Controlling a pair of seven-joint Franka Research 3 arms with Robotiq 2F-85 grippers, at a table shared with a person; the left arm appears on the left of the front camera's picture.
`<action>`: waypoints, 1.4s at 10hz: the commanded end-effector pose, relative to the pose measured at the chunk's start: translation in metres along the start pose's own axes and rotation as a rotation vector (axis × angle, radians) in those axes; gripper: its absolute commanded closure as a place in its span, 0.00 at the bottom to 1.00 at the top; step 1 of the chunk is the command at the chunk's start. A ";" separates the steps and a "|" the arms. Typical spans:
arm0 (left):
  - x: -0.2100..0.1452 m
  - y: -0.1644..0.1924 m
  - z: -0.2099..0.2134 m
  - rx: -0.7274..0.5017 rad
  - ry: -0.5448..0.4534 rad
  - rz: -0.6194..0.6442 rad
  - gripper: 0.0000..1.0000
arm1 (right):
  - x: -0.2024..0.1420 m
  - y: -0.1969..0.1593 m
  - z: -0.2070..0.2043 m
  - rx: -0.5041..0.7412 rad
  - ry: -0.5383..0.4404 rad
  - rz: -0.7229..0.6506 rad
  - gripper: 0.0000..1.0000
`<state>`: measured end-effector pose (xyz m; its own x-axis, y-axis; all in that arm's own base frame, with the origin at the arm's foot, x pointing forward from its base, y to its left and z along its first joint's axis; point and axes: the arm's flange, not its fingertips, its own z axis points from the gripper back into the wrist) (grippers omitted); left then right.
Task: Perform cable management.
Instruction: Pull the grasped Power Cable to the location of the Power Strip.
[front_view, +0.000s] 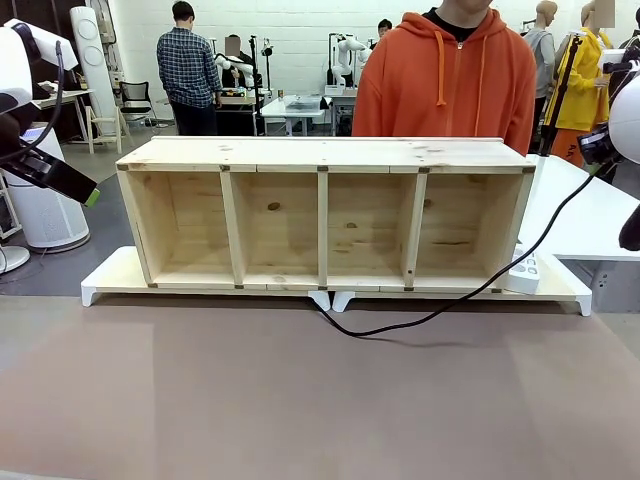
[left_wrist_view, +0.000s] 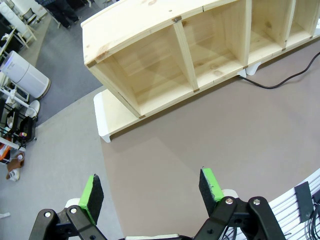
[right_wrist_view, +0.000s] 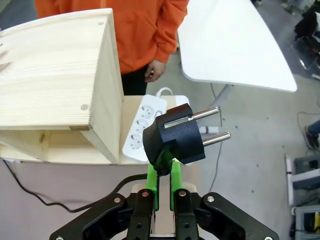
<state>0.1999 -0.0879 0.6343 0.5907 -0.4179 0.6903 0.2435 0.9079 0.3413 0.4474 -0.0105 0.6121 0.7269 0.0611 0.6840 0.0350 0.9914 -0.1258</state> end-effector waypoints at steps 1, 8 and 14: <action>0.001 -0.001 -0.001 -0.001 -0.004 0.007 0.00 | -0.003 0.000 -0.001 0.005 0.001 -0.004 0.87; 0.001 -0.001 -0.001 -0.001 -0.004 0.007 0.00 | 0.019 -0.002 -0.018 0.037 0.021 0.015 0.87; 0.001 -0.001 -0.001 -0.001 -0.004 0.007 0.00 | 0.059 -0.010 -0.055 0.083 0.044 0.032 0.87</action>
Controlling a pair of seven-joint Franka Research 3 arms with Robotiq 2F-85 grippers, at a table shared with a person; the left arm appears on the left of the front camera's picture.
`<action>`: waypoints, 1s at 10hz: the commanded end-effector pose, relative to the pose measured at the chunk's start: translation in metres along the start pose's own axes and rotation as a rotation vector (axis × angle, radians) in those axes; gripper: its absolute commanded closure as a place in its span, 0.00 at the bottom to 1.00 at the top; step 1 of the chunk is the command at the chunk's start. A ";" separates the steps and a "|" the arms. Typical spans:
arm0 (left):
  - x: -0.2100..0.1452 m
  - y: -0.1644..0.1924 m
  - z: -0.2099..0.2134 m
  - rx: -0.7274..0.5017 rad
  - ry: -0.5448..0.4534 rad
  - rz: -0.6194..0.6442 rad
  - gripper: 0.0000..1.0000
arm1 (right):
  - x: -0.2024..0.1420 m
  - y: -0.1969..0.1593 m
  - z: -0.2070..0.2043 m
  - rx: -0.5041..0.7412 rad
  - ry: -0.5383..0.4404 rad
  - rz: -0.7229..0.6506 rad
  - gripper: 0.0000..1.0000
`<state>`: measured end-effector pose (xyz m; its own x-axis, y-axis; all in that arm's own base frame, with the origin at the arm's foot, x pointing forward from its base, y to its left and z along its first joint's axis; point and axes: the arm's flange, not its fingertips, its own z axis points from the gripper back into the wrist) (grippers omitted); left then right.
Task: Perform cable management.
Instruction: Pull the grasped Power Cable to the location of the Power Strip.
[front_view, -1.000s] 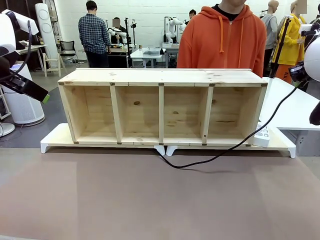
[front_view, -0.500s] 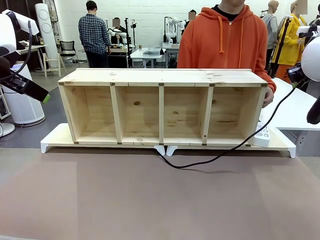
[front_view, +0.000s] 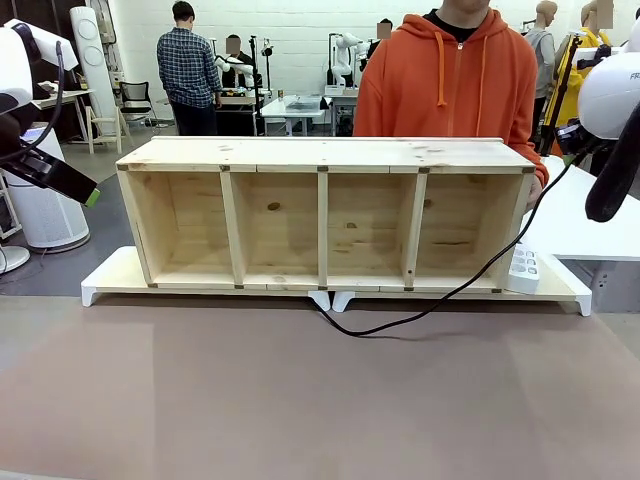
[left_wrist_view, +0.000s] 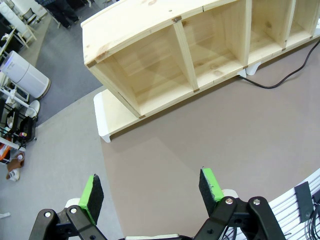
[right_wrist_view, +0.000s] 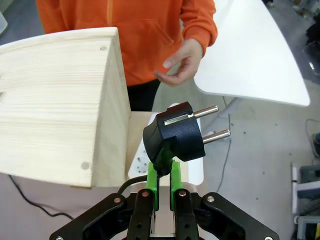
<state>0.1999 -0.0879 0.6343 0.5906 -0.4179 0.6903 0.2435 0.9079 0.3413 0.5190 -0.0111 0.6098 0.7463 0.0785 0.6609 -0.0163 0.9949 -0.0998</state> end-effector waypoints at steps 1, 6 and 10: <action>0.001 -0.001 -0.001 -0.001 -0.004 0.007 0.00 | 0.010 -0.016 -0.008 0.030 0.023 0.006 0.87; 0.001 -0.001 -0.001 -0.001 -0.004 0.007 0.00 | 0.010 -0.020 -0.017 0.064 0.049 -0.012 0.87; 0.001 -0.001 -0.001 -0.001 -0.004 0.007 0.00 | 0.004 -0.013 -0.016 0.023 0.040 -0.026 0.87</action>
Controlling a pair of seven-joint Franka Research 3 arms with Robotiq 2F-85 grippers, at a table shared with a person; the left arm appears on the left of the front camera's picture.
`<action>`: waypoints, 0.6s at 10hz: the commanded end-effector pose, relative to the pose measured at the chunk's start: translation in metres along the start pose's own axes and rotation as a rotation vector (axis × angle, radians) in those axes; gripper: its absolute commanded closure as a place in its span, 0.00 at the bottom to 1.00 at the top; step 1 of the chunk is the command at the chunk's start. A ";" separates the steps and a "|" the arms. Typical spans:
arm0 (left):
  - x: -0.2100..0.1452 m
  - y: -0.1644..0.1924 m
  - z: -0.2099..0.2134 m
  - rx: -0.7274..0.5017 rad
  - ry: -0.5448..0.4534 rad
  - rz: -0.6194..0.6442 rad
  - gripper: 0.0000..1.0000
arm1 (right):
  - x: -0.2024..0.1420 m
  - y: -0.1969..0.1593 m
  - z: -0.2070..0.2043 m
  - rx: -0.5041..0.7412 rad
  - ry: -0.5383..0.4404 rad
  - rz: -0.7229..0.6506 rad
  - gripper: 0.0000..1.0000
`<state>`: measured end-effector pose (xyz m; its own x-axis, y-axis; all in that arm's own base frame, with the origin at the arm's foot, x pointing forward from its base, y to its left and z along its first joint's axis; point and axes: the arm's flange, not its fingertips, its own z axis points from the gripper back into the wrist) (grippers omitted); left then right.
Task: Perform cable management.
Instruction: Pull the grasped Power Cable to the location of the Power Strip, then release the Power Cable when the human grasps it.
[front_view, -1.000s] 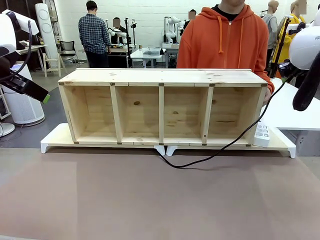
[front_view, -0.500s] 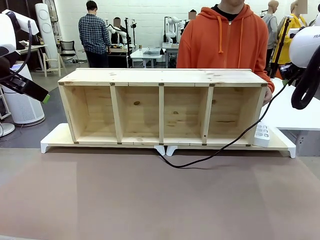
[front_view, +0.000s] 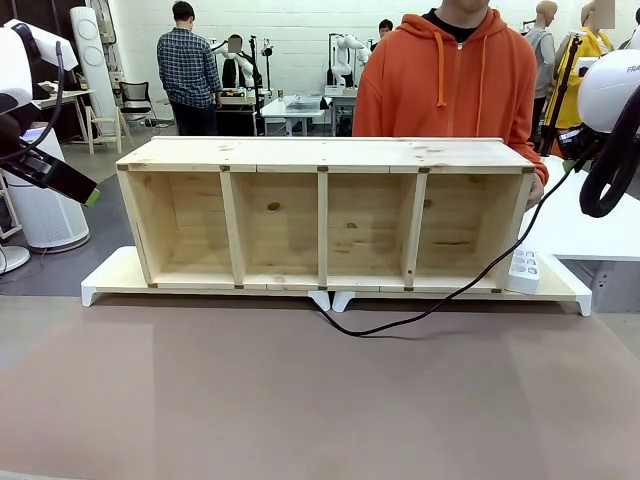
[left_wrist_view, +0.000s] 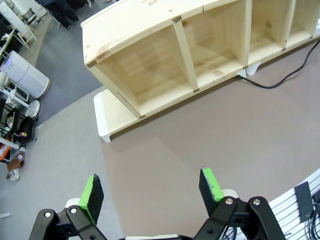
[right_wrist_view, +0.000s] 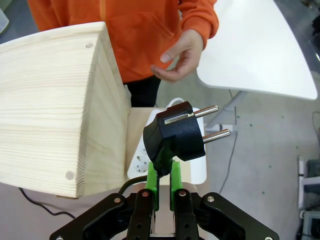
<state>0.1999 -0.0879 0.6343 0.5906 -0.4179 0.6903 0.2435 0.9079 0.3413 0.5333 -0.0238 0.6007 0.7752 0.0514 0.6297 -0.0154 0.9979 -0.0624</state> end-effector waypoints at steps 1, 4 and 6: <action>0.001 -0.001 -0.001 -0.001 -0.004 0.007 0.00 | 0.000 -0.001 0.001 -0.005 -0.004 -0.001 0.87; 0.001 -0.001 -0.001 -0.001 -0.004 0.007 0.00 | 0.000 -0.001 0.001 -0.005 -0.004 -0.001 0.87; 0.001 -0.001 -0.001 -0.001 -0.004 0.007 0.00 | 0.000 -0.001 0.001 -0.005 -0.004 -0.001 0.87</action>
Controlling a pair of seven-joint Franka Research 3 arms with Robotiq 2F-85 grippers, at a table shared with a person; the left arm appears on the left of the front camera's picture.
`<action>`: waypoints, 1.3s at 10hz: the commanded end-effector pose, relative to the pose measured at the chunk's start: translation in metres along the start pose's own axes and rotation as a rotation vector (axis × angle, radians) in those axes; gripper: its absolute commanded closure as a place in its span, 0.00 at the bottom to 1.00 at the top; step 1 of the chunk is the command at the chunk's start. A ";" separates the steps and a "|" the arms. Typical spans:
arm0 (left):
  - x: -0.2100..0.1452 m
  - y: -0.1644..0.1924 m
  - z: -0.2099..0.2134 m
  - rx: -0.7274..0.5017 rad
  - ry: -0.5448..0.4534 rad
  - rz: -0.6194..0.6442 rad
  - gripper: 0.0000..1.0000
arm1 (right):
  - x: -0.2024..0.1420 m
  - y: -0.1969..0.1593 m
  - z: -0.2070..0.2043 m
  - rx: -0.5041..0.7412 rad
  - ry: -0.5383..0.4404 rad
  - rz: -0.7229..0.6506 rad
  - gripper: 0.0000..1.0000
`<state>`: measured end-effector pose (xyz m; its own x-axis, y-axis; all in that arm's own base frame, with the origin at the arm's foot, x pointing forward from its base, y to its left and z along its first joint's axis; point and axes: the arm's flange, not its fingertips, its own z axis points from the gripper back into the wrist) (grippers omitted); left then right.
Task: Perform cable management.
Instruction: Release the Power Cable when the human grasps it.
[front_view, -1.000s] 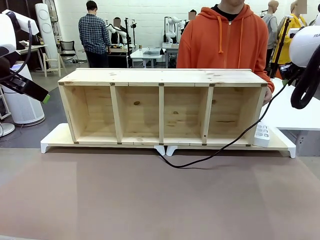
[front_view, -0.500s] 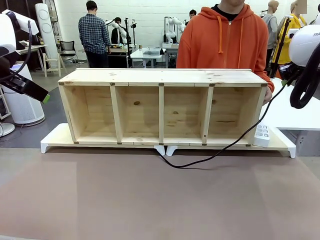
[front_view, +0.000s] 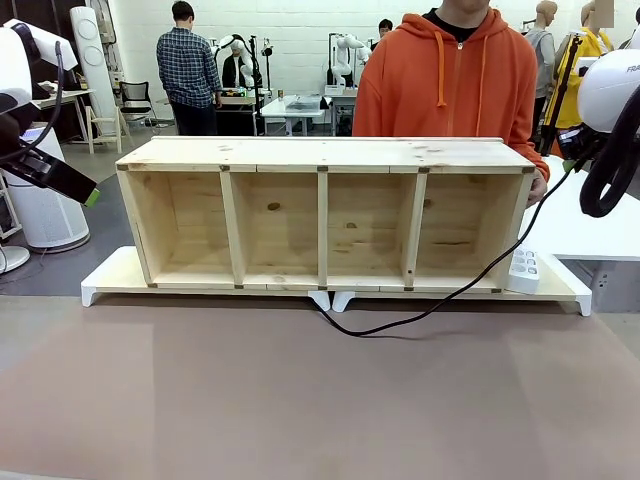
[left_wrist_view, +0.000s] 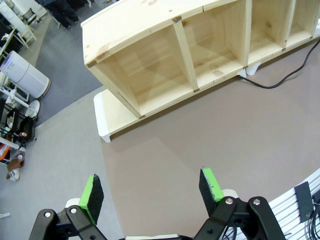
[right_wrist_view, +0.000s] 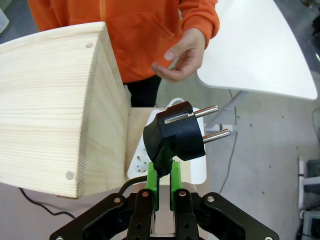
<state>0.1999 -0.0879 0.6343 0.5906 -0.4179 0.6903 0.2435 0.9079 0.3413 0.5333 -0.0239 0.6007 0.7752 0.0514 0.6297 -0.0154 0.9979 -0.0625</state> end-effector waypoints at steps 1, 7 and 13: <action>0.001 -0.001 -0.001 -0.001 -0.004 0.007 0.00 | 0.000 -0.001 0.001 -0.005 -0.004 -0.001 0.87; 0.001 -0.001 -0.001 -0.001 -0.004 0.007 0.00 | 0.000 -0.001 0.001 -0.005 -0.004 -0.001 0.87; 0.001 -0.001 -0.001 -0.001 -0.004 0.007 0.00 | 0.000 -0.001 0.001 -0.005 -0.004 -0.001 0.87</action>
<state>0.1999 -0.0879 0.6343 0.5906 -0.4179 0.6903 0.2435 0.9079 0.3413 0.5333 -0.0240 0.6007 0.7751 0.0511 0.6297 -0.0150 0.9979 -0.0625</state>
